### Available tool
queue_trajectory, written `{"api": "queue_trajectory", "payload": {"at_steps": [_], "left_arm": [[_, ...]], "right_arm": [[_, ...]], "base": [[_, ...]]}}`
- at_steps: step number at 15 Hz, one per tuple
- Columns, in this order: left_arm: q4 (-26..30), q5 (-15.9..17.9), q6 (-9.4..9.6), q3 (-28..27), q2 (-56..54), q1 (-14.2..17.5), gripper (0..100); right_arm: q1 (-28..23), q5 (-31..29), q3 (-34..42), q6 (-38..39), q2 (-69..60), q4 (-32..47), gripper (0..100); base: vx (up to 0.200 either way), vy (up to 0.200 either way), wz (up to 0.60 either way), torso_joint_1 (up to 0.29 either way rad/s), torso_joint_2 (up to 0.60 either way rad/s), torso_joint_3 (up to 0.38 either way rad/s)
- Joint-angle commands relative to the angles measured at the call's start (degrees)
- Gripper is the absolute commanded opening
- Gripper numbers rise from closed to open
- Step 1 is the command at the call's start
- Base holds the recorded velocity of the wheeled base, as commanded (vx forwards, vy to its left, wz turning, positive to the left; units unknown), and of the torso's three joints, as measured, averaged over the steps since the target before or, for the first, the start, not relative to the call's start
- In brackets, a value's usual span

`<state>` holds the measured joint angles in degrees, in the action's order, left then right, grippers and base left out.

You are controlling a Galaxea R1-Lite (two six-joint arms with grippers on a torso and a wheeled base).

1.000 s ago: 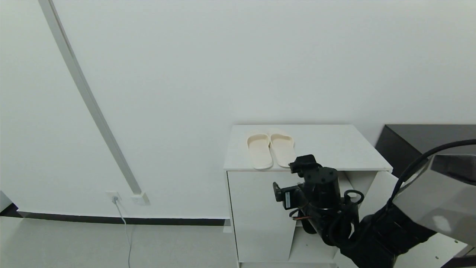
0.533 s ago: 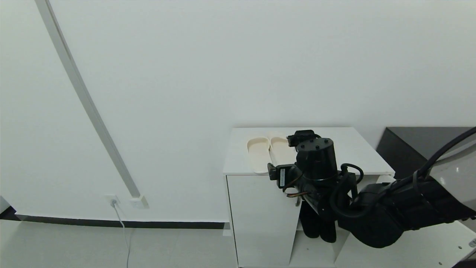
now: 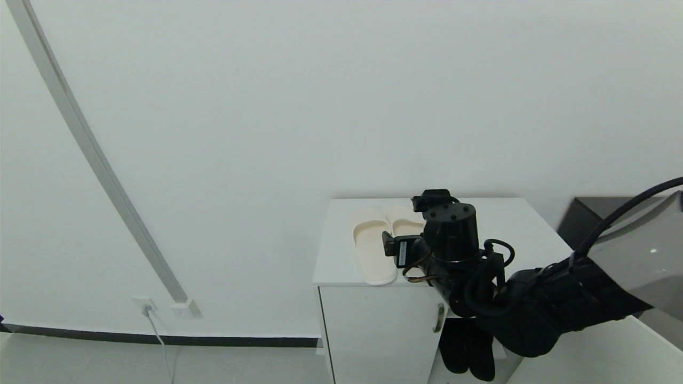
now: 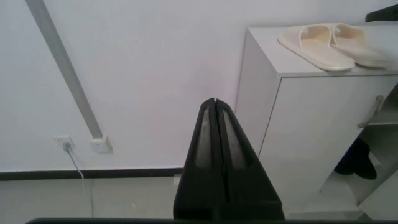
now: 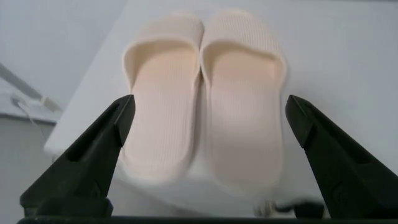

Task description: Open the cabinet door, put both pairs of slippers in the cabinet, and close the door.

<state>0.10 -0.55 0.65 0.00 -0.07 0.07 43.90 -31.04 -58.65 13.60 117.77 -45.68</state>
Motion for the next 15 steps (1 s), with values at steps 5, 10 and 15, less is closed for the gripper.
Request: {"api": "queue_trajectory", "payload": {"at_steps": [5, 10, 15], "left_arm": [[-0.01, 0.02, -0.03, 0.00, 0.07, 0.01, 0], [-0.01, -0.07, -0.03, 0.00, 0.07, 0.01, 0], [-0.01, -0.15, -0.03, 0.00, 0.07, 0.01, 0]], "right_arm": [[0.05, 0.54, -1.12, -0.42, 8.79, -3.98, 100], [-1.97, 0.80, -9.55, -2.97, 14.33, -3.63, 100], [-4.61, 1.77, -20.36, -3.32, 20.04, 1.03, 100]], "base": [[0.000, 0.000, 0.00, 0.000, 0.00, 0.000], [0.000, 0.000, 0.00, 0.000, 0.00, 0.000], [0.000, 0.000, 0.00, 0.000, 0.00, 0.000]]}}
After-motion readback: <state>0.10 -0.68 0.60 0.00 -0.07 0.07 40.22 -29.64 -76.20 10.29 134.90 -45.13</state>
